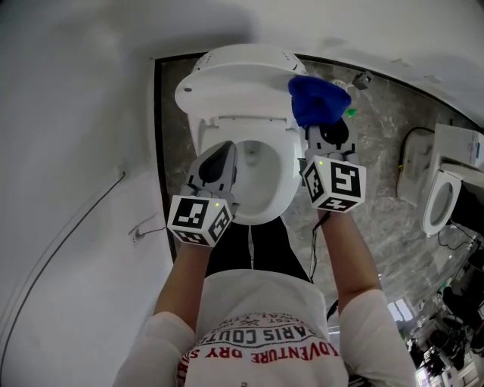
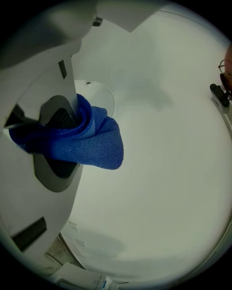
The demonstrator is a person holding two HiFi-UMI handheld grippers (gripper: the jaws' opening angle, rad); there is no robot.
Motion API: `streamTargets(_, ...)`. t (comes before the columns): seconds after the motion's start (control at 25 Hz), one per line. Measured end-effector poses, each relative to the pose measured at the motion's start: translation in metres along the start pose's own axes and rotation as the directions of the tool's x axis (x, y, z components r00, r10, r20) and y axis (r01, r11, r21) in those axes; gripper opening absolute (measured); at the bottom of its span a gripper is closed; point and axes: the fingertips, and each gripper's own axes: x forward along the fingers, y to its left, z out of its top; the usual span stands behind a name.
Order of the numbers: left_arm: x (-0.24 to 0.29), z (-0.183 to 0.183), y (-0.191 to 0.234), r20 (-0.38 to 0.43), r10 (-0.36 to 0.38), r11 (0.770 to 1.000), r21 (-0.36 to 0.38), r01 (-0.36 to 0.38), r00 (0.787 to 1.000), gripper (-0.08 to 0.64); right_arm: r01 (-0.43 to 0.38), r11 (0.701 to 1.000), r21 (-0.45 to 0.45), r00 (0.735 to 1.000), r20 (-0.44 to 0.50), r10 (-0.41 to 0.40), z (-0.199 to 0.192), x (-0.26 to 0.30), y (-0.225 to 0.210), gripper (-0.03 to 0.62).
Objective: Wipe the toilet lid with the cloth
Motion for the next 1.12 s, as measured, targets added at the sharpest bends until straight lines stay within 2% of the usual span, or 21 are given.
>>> streamTargets(0.24, -0.007, -0.003, -0.029, 0.036, 0.013, 1.0, -0.018, -0.012, 0.999, 0.006, 0.032, 0.999, 0.015, 0.999, -0.034, -0.031, -0.006, -0.03, -0.028, 0.098)
streamTargets(0.4, -0.02, -0.016, -0.023, 0.042, 0.024, 0.998, -0.056, -0.022, 0.999, 0.006, 0.007, 1.0, 0.018, 0.999, -0.043, -0.006, -0.015, -0.045, -0.013, 0.098)
streamTargets(0.52, -0.029, -0.027, -0.002, 0.04, 0.039, 0.997, -0.072, -0.036, 0.998, 0.006, -0.061, 0.998, 0.019, 0.997, -0.053, 0.062, -0.03, -0.042, 0.022, 0.098)
streamTargets(0.72, -0.056, -0.021, 0.057, 0.121, 0.1, 0.995, -0.02, -0.098, 0.988, 0.006, -0.149, 0.988, 0.04, 0.987, -0.056, 0.152, -0.062, -0.015, 0.098, 0.098)
streamTargets(0.84, -0.07, -0.025, 0.094, 0.145, 0.143, 0.989, -0.045, -0.137, 0.979, 0.006, -0.205, 0.977, 0.064, 0.977, -0.041, 0.207, -0.079, 0.006, 0.146, 0.098)
streamTargets(1.12, -0.082, -0.052, 0.16, 0.109, 0.154, 0.987, -0.054, -0.149, 0.982, 0.006, -0.305, 0.951, 0.052, 0.952, 0.003, 0.306, -0.103, 0.055, 0.232, 0.098)
